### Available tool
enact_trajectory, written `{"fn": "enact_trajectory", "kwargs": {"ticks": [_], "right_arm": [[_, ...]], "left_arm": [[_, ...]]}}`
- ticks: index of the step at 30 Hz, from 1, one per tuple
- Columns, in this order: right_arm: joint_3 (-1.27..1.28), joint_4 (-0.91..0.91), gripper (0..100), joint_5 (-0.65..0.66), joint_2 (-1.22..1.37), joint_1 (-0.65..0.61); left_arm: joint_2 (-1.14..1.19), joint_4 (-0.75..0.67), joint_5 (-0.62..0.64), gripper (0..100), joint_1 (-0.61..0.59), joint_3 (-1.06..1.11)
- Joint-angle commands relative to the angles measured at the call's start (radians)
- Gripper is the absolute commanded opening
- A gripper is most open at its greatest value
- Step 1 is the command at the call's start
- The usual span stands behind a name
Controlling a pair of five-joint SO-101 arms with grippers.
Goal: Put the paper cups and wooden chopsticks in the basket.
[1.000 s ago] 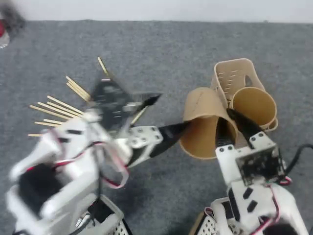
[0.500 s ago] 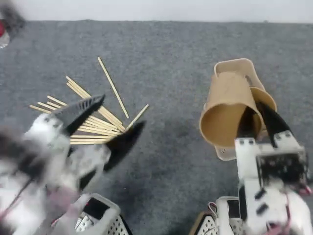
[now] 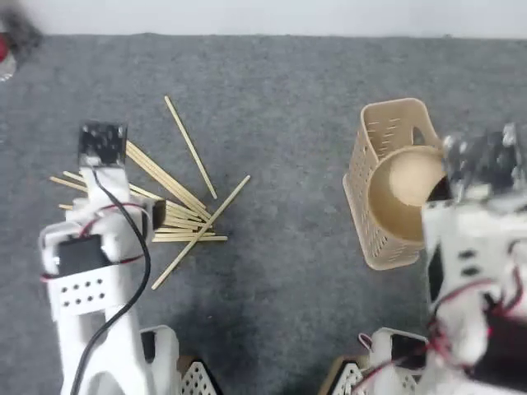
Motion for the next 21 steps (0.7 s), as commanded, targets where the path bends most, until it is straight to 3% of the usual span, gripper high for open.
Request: {"fn": "enact_trajectory", "kwargs": {"ticks": [1,6,21], "right_arm": [[-0.195,0.025,0.8,0.012,0.114,0.061],[-0.244,0.031,0.8,0.012,0.220,0.082],[-0.242,0.067,0.8,0.005,0.458,0.074]], "left_arm": [[-0.015,-0.175,0.029,24,-0.015,0.182],[-0.015,-0.311,0.112,24,-0.017,0.317],[-0.015,-0.387,0.110,24,-0.012,0.432]]}}
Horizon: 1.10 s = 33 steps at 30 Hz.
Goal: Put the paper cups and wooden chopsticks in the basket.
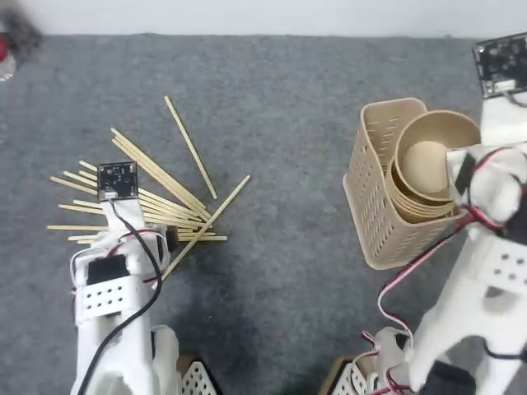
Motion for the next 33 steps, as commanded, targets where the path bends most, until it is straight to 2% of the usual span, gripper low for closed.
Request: {"fn": "enact_trajectory", "kwargs": {"ticks": [1,3,8,14,22,33], "right_arm": [[-0.038,0.007,1.3,0.005,0.019,-0.012],[-0.043,0.033,4.6,0.005,0.019,-0.028],[-0.046,0.064,28.2,-0.038,0.019,-0.047],[-0.032,0.013,23.5,-0.017,0.038,-0.047],[0.121,-0.122,23.2,-0.015,0.183,-0.044],[0.244,-0.139,23.1,-0.014,0.386,-0.044]], "left_arm": [[-0.015,-0.044,0.008,24,-0.005,0.007],[-0.015,-0.044,0.008,24,-0.005,0.008],[-0.014,-0.044,0.008,24,-0.003,0.010],[-0.014,-0.048,0.008,24,-0.003,0.024],[-0.014,-0.049,0.008,24,-0.003,0.024],[-0.014,-0.049,0.006,24,-0.003,0.025]]}}
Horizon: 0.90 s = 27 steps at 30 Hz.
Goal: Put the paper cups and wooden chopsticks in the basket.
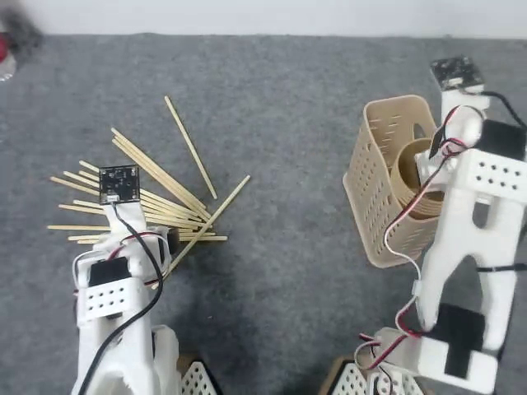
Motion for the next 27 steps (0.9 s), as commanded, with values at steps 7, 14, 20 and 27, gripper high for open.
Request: {"fn": "enact_trajectory", "kwargs": {"ticks": [7,14,20,27], "right_arm": [[0.198,-0.182,23.1,0.006,0.050,-0.008],[0.140,-0.125,8.1,0.025,-0.042,-0.051],[0.181,-0.081,1.3,-0.032,-0.001,-0.213],[0.117,-0.048,0.7,-0.110,0.028,-0.291]], "left_arm": [[-0.014,-0.021,0.006,24,-0.003,-0.007],[-0.014,-0.028,0.006,24,-0.003,-0.007],[-0.014,-0.032,0.006,24,-0.003,-0.007],[-0.014,-0.032,0.006,24,-0.003,-0.005]]}}
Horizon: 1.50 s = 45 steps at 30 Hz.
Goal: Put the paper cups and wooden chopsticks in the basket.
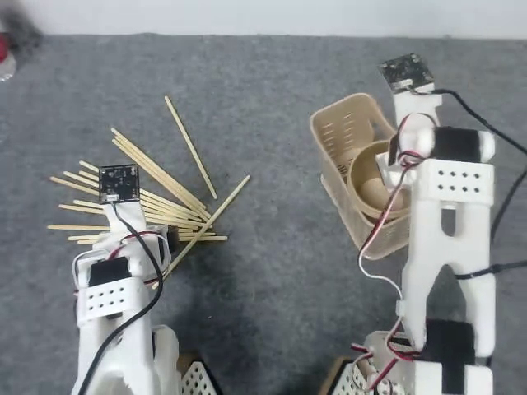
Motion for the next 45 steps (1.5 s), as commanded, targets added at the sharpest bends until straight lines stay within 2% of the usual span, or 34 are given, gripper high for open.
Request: {"fn": "enact_trajectory", "kwargs": {"ticks": [1,6,10,15,17,22,28,32,35,38,41,44,45], "right_arm": [[-0.032,0.064,0.7,-0.046,0.085,-0.071],[-0.121,0.163,0.8,-0.031,0.087,-0.079],[-0.124,0.206,0.9,0.041,0.088,-0.068],[-0.137,0.213,1.7,0.046,0.073,0.008],[-0.150,0.252,5.8,0.071,0.064,0.012],[-0.206,0.292,24.1,0.120,-0.045,-0.018],[-0.342,0.288,24.5,0.201,-0.223,-0.022],[-0.371,0.282,24.5,0.198,-0.257,0.016],[-0.485,0.282,24.5,0.192,-0.300,0.048],[-0.664,0.282,21.4,0.121,-0.380,0.048],[-0.792,0.292,13.2,0.029,-0.466,0.041],[-0.736,0.318,0.7,0.012,-0.536,-0.027],[-0.677,0.318,0.4,0.011,-0.561,-0.051]], "left_arm": [[-0.014,-0.017,0.006,24,-0.003,-0.005],[-0.014,-0.018,0.006,24,-0.003,-0.005],[-0.014,-0.018,0.006,24,-0.003,-0.005],[-0.014,-0.017,0.006,24,-0.003,-0.005],[-0.014,-0.017,0.006,24,-0.003,-0.005],[-0.014,-0.020,0.006,24,-0.003,0.001],[-0.014,-0.020,0.006,24,-0.003,0.001],[-0.014,-0.020,0.006,24,-0.003,0.001],[-0.014,-0.020,0.009,24,-0.003,0.001],[-0.014,-0.020,0.015,24,-0.008,-0.002],[-0.014,-0.020,0.015,24,-0.009,-0.004],[-0.014,-0.020,0.015,24,-0.009,-0.004],[-0.014,-0.020,0.015,24,-0.009,-0.004]]}}
